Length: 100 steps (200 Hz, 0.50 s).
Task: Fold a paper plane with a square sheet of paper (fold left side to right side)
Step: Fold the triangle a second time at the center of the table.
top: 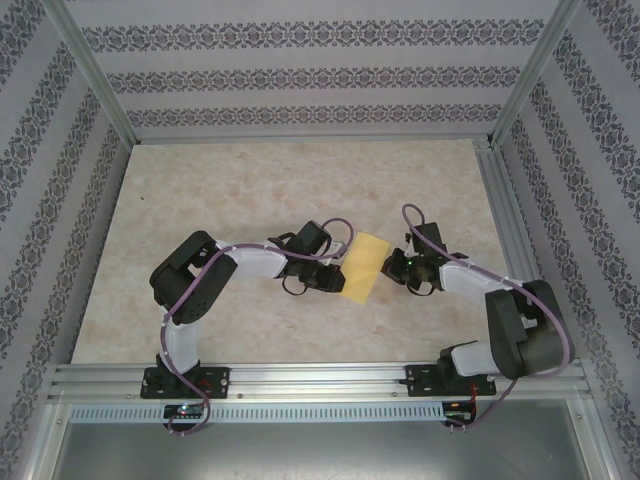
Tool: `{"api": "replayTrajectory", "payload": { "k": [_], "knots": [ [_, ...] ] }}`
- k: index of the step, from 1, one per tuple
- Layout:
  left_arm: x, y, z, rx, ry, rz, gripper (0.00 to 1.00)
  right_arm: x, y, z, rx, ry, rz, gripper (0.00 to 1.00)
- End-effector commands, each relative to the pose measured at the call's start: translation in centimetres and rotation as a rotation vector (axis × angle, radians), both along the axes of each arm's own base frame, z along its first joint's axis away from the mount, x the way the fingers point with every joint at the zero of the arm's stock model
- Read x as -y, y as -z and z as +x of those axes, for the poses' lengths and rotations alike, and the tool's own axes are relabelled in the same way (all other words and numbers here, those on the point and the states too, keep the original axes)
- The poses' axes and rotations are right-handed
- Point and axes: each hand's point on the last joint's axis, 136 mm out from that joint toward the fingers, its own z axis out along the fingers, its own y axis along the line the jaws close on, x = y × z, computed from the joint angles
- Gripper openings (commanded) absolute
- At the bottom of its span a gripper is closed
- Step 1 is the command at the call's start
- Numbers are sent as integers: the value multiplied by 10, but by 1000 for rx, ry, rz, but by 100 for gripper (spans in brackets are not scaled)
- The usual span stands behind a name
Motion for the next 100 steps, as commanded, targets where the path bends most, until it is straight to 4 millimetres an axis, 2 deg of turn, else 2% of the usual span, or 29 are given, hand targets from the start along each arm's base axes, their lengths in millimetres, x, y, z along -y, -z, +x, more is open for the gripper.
{"api": "replayTrajectory", "payload": {
  "k": [1,22,62,100],
  "knots": [
    [-24,32,-14,-50,0,127,15,-7,-23,4,55,-7,10,1],
    [-23,31,-13,-48,0,125,15,-24,-25,0,56,-24,50,1],
    [-22,31,-13,-51,1,121,15,-56,-10,-1,30,-68,82,1],
    [-21,28,-13,-49,4,116,15,-63,-5,8,28,-82,73,1]
  ]
}}
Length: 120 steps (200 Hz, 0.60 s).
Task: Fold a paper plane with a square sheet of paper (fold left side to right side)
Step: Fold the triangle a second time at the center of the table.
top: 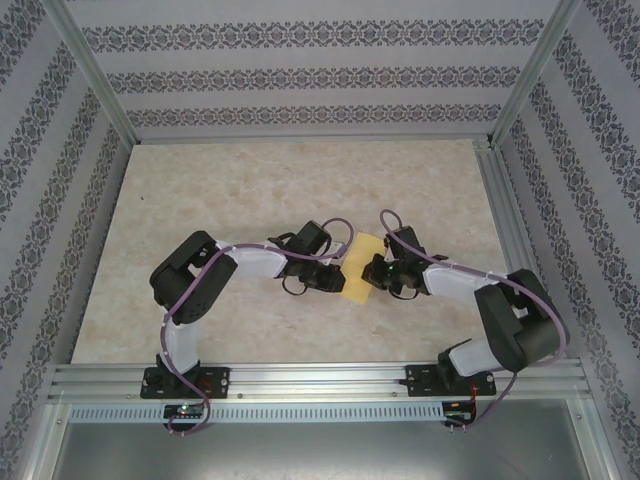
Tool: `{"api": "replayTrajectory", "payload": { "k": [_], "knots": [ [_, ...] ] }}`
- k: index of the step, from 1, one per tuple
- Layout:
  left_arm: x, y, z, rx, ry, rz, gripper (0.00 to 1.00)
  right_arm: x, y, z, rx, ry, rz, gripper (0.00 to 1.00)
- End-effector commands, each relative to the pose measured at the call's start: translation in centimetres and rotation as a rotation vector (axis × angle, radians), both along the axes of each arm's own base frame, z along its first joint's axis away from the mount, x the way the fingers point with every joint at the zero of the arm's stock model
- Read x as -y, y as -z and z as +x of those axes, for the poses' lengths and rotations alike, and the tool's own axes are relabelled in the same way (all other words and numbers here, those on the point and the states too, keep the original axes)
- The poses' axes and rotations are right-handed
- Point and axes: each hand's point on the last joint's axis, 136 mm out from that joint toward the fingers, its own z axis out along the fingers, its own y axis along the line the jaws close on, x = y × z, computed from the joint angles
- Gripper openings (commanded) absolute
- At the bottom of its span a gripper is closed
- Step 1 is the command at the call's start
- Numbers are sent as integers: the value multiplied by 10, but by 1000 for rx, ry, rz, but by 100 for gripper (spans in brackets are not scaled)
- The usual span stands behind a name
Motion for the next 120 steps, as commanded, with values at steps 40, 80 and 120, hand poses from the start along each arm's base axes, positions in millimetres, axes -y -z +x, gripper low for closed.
{"api": "replayTrajectory", "payload": {
  "k": [40,80,120],
  "knots": [
    [-21,28,-13,-49,2,115,15,-15,-15,25,64,-5,41,1],
    [-21,28,-13,-49,1,114,15,-13,-5,21,40,-8,28,1],
    [-18,24,-11,-46,2,103,15,-5,14,11,3,-2,-2,1]
  ]
}}
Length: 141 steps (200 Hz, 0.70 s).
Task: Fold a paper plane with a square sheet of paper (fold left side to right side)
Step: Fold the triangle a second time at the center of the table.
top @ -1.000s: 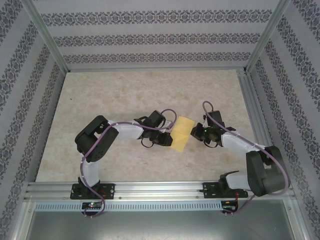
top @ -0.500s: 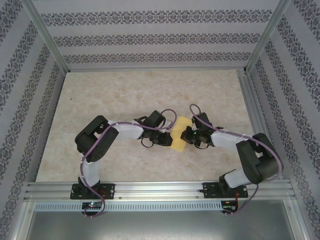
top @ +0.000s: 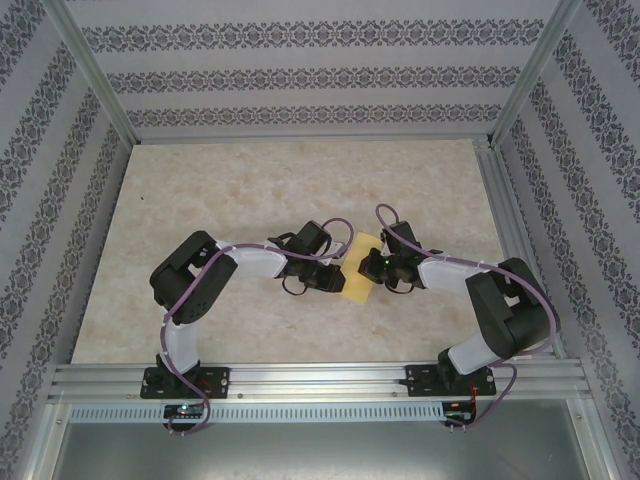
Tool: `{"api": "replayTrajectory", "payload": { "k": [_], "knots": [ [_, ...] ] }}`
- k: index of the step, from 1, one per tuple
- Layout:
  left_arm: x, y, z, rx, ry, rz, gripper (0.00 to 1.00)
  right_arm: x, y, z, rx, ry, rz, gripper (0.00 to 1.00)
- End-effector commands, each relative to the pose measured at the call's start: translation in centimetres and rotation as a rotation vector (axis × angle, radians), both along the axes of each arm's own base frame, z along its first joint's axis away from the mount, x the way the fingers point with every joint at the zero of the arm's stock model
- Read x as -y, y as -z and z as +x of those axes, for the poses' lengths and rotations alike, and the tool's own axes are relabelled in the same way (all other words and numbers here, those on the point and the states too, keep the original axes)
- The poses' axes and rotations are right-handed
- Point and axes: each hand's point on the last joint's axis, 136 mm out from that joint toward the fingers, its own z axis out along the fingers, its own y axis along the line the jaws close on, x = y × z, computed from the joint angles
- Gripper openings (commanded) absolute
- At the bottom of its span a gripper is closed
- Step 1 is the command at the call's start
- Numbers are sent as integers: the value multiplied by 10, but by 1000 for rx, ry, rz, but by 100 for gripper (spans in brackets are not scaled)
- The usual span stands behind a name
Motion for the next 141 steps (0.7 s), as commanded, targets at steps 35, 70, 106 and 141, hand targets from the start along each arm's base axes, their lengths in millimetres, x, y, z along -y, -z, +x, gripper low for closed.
{"api": "replayTrajectory", "payload": {
  "k": [35,70,106,141],
  "knots": [
    [-6,1,-1,-15,5,60,18,8,24,-12,-46,-1,-29,1],
    [15,-41,12,30,19,-25,19,10,29,-14,-56,-2,-36,1],
    [28,-57,19,50,45,-56,20,11,28,-14,-54,0,-40,1],
    [29,-37,19,26,60,-26,19,13,29,-16,-59,0,-45,1]
  ]
}}
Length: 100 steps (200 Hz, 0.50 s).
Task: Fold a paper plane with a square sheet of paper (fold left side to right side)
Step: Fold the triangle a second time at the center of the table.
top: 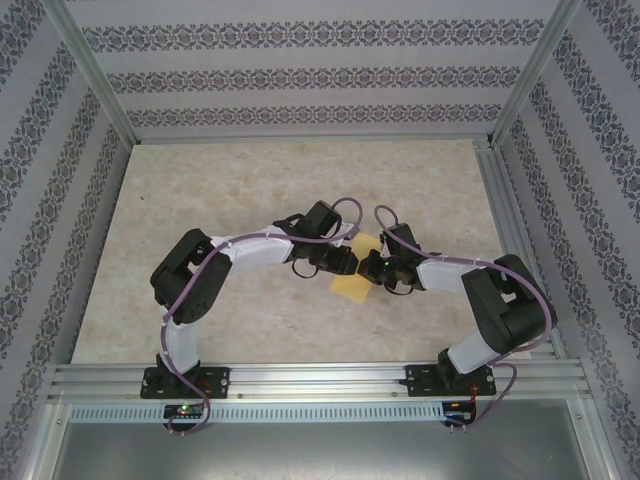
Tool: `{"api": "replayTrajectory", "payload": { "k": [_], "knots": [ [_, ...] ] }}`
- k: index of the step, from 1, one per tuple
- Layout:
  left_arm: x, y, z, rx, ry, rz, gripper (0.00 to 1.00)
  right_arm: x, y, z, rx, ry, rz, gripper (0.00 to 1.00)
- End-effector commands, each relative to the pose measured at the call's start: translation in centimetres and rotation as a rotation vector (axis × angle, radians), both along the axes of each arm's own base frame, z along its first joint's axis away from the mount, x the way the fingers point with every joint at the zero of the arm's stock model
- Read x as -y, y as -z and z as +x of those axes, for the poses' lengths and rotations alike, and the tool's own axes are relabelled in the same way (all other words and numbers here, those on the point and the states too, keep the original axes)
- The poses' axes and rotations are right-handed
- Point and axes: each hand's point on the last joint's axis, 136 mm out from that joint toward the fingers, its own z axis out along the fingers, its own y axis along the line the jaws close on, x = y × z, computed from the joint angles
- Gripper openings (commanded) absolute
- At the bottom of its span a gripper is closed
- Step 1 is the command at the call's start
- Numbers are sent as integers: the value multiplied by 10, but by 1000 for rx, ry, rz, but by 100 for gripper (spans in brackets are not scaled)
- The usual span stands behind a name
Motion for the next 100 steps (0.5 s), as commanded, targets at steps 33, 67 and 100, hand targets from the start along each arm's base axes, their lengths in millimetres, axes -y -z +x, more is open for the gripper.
{"api": "replayTrajectory", "payload": {
  "k": [33,67,100],
  "knots": [
    [-2,31,-11,-50,40,47,17,16,23,-17,-72,11,-66,1],
    [-4,42,-13,-65,40,60,17,16,22,-17,-71,9,-65,1],
    [-7,55,-19,-99,47,70,16,17,22,-17,-72,9,-68,1]
  ]
}}
